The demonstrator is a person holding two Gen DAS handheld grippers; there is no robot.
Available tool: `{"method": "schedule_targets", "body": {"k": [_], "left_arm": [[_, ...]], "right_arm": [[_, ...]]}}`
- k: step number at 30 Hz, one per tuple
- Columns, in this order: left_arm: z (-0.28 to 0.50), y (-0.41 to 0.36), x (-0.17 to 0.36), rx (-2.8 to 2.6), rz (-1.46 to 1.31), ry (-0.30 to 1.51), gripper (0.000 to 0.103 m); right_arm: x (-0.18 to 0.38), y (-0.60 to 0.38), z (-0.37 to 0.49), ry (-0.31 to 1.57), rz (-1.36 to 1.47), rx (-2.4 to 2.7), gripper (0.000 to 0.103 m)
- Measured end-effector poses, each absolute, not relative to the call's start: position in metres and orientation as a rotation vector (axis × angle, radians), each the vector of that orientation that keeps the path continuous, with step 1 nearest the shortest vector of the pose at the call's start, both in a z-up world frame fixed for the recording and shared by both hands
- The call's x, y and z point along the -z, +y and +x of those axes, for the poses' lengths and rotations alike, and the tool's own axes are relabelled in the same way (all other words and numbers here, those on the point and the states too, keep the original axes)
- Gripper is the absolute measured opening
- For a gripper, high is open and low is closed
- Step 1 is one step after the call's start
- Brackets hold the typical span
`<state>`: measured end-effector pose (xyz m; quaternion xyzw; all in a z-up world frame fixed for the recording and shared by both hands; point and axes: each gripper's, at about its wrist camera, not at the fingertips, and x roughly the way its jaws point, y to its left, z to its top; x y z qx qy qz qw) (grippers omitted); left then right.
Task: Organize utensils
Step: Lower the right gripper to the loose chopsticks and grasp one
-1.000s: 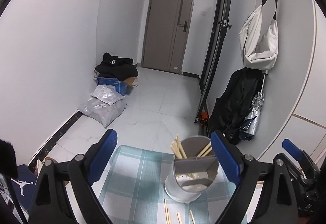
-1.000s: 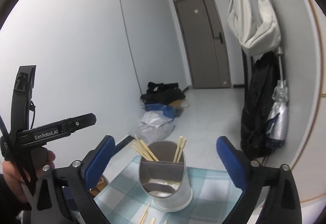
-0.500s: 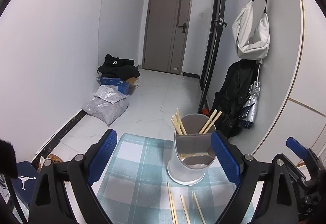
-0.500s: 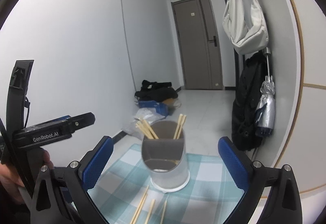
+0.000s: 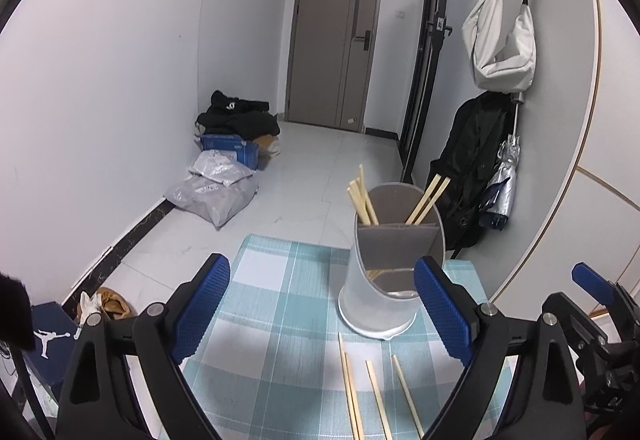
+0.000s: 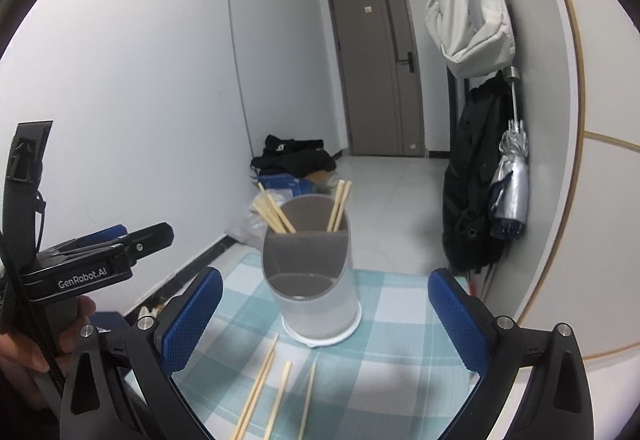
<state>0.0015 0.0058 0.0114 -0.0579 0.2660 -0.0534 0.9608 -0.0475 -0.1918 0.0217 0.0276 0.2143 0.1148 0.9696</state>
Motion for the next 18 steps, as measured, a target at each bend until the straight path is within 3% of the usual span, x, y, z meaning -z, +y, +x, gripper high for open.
{"method": "schedule_targets", "body": {"k": [18], "left_arm": [[0.023, 0.013, 0.034, 0.043, -0.081, 0.687, 0.092]], "right_arm": [[0.051, -0.172, -0.014, 0.705, 0.003, -0.249, 0.103]]}}
